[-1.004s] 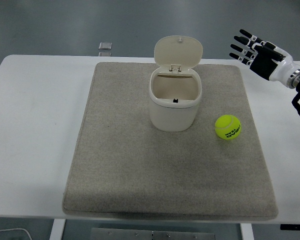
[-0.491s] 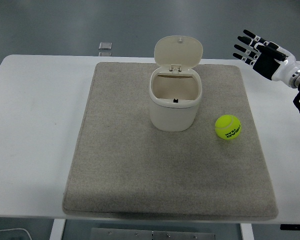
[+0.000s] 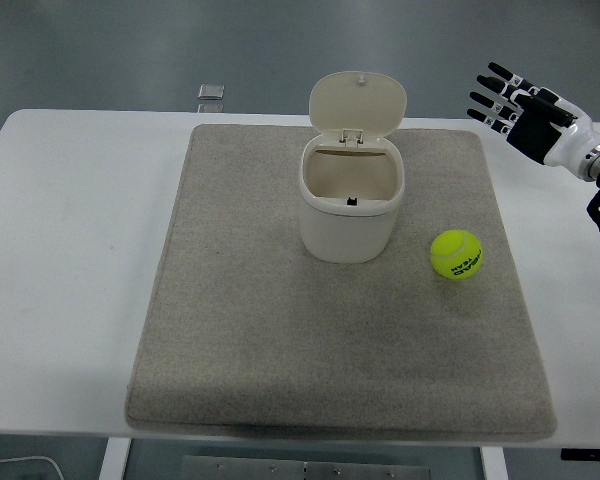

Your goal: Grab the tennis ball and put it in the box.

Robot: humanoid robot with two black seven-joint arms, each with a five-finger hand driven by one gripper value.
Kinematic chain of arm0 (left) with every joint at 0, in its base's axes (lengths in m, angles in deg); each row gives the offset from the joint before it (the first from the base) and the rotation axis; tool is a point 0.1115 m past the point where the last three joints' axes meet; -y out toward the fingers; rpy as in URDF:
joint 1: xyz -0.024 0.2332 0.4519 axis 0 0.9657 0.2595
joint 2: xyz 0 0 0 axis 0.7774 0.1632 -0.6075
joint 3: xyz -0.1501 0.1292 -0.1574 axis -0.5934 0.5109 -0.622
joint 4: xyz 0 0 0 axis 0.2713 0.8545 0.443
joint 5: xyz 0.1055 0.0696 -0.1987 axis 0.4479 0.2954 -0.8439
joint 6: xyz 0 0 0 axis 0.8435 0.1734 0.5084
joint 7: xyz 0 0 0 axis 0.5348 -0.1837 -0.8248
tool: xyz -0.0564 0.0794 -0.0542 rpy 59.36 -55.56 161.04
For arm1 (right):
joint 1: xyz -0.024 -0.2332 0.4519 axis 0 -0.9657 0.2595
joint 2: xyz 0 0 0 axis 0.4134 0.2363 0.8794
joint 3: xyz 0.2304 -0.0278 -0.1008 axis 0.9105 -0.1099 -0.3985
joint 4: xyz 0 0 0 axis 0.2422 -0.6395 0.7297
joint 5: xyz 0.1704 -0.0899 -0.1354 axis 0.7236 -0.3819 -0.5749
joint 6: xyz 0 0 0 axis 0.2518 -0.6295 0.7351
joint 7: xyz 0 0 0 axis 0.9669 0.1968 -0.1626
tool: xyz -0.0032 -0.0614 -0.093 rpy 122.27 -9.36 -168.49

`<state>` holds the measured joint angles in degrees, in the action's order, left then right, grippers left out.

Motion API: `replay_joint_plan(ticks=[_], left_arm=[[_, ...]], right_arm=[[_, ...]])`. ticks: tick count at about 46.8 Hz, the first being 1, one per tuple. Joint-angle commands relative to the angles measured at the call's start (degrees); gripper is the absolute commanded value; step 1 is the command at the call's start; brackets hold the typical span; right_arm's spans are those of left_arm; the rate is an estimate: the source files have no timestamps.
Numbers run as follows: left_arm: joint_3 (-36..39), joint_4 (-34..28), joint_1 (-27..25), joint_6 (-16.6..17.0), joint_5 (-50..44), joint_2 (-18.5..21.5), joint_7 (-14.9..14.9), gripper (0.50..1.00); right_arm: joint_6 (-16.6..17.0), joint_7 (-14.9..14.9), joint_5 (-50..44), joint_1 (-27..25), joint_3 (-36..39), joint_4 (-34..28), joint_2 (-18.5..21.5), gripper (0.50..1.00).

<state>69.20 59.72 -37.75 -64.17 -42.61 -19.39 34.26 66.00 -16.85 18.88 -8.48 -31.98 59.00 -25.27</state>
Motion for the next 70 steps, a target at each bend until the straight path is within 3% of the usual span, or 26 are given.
replay_joint_plan(ticks=[1,15,34,46,61,70], left_arm=[[0.0,0.0,0.0,0.0,0.0,0.0,0.0,0.992],[0.0,0.0,0.0,0.0,0.0,0.0,0.0,0.992],[0.0,0.0,0.0,0.0,0.0,0.0,0.0,0.992],[0.0,0.0,0.0,0.0,0.0,0.0,0.0,0.992],[0.1,0.0,0.0,0.0,0.0,0.0,0.0,0.992],[0.0,0.0,0.0,0.0,0.0,0.0,0.0,0.992]], right_arm=[[-0.3,-0.4,0.1,0.1,0.1,0.0,0.1,0.913],[2.3,-0.8,-1.0,0.5,-0.3,0.4,-0.8,0.913],[7.2,-1.5,-19.8,0.4,0.2,2.7,-5.4,0.913],[10.6,-7.2,-36.5,0.4,0.2,6.8,-9.6,0.913],[14.5,-11.7,-52.6,0.4,0.0,15.0,-16.7,0.913],[14.5,-13.5,-61.3,0.4,0.1,21.6,-19.8,0.913]])
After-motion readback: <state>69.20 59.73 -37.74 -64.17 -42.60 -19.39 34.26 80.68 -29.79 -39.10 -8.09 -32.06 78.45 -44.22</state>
